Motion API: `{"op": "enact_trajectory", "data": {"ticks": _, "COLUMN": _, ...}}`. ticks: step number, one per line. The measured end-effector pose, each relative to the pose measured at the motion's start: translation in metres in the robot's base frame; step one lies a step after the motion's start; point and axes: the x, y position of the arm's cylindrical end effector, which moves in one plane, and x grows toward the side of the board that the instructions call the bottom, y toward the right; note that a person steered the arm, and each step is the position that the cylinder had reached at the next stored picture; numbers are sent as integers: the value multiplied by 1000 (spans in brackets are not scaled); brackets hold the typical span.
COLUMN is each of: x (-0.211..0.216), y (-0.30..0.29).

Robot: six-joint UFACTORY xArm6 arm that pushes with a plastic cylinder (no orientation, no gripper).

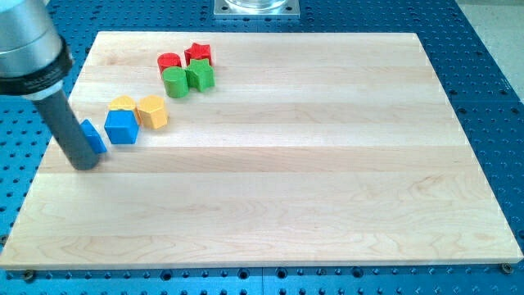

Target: Place the blue blocks below the heart

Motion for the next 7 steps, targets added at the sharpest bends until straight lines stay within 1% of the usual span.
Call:
{"op": "enact_trajectory", "data": {"ticks": 1, "x": 13, "y": -21}}
{"op": "enact_trajectory", "data": {"ticks": 2, "x": -27, "y": -23}}
{"op": "enact_trajectory", "data": {"ticks": 3, "x": -42, "y": -24}}
{"op": "enact_trajectory", "data": {"ticks": 4, "x": -34, "y": -23}}
{"op": "enact_trajectory", "data": {"ticks": 5, "x": -4, "y": -23}}
{"op": "enact_trajectory", "data": {"ticks": 6, "x": -10, "y": -16}}
{"op": "enact_trajectory", "data": {"ticks": 7, "x": -27, "y": -10}}
